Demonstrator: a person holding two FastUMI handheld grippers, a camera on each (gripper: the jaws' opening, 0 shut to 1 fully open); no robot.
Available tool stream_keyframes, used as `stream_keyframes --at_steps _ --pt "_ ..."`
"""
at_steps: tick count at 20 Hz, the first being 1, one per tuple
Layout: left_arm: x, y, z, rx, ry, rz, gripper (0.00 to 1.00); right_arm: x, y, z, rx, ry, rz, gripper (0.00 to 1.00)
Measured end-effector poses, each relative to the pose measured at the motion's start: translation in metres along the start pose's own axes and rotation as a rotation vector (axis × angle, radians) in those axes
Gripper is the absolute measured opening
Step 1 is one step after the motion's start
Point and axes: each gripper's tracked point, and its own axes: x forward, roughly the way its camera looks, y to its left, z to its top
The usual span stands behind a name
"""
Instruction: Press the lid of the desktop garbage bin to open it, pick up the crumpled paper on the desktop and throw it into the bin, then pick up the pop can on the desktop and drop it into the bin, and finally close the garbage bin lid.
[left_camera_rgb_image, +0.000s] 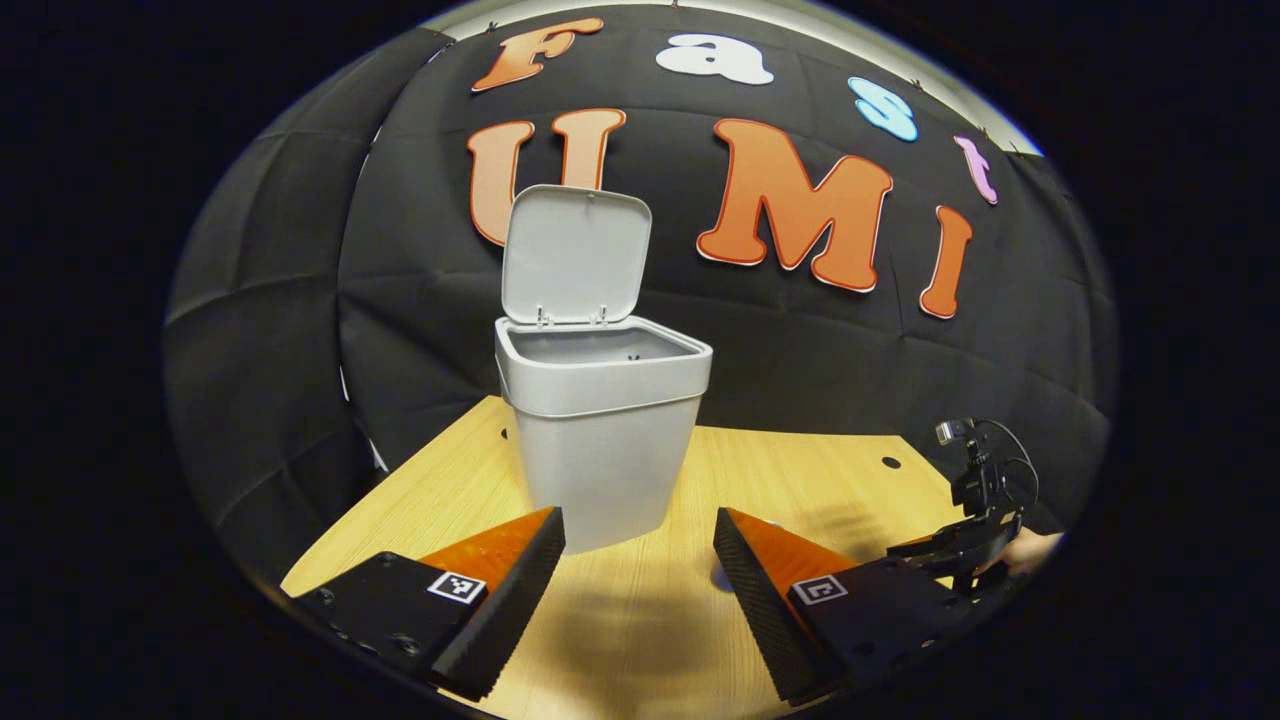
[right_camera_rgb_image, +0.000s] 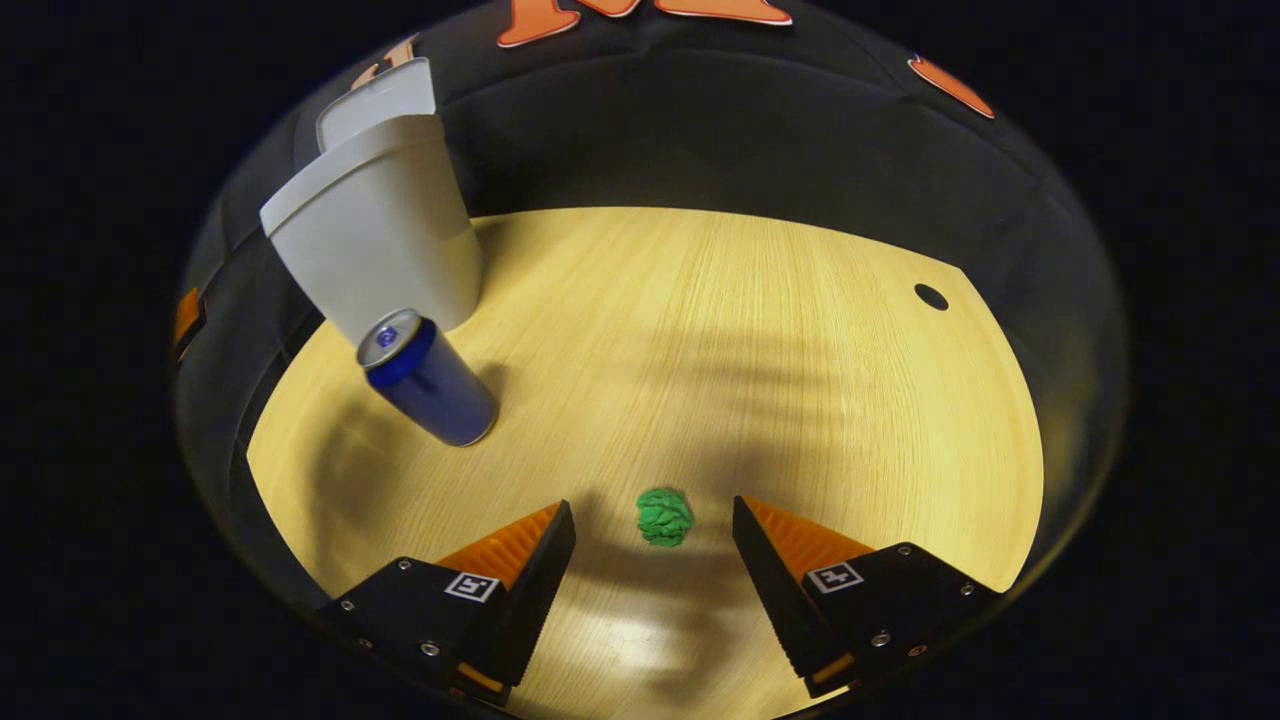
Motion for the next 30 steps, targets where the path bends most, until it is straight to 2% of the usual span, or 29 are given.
stream_keyframes --at_steps 3,5,11,13,15,17,18,20,21,24,28,30 --pt "0.007 0.010 -0.002 -0.010 0.017 0.013 0.95 0.014 -0.002 -0.008 -0.001 0.052 -0.001 0.95" --pt "0.012 0.011 -0.006 -0.018 0.031 0.012 0.95 0.017 0.001 -0.012 -0.008 0.072 0.006 0.88" --pt "0.015 0.012 -0.010 -0.017 0.050 0.015 0.95 0.015 -0.001 -0.011 -0.017 0.107 0.000 0.84" --pt "0.016 0.013 -0.011 -0.024 0.058 0.021 0.95 0.014 -0.006 -0.007 -0.027 0.104 -0.016 0.77" --pt "0.016 0.013 -0.013 -0.033 0.064 0.025 0.95 0.014 -0.014 -0.003 -0.036 0.104 -0.048 0.63" --pt "0.016 0.014 -0.013 -0.033 0.066 0.036 0.95 0.013 -0.020 -0.006 -0.014 0.116 -0.049 0.24" --pt "0.016 0.013 -0.012 -0.032 0.064 0.035 0.95 0.013 -0.020 -0.004 -0.007 0.113 -0.041 0.25" --pt "0.016 0.013 -0.011 -0.026 0.061 0.032 0.95 0.010 -0.022 0.003 0.014 0.091 -0.053 0.16" --pt "0.015 0.013 -0.011 -0.021 0.056 0.031 0.95 0.005 -0.019 0.009 0.032 0.064 -0.043 0.14" --pt "0.013 0.013 -0.005 -0.019 0.042 0.030 0.95 -0.029 0.005 0.057 0.111 -0.062 0.036 0.12" --pt "0.003 0.023 0.005 -0.057 0.016 0.030 0.95 -0.102 0.047 0.170 0.020 -0.330 0.120 0.12" --pt "-0.001 0.031 0.010 -0.069 -0.004 0.038 0.95 -0.134 0.081 0.225 -0.025 -0.414 0.187 0.12"
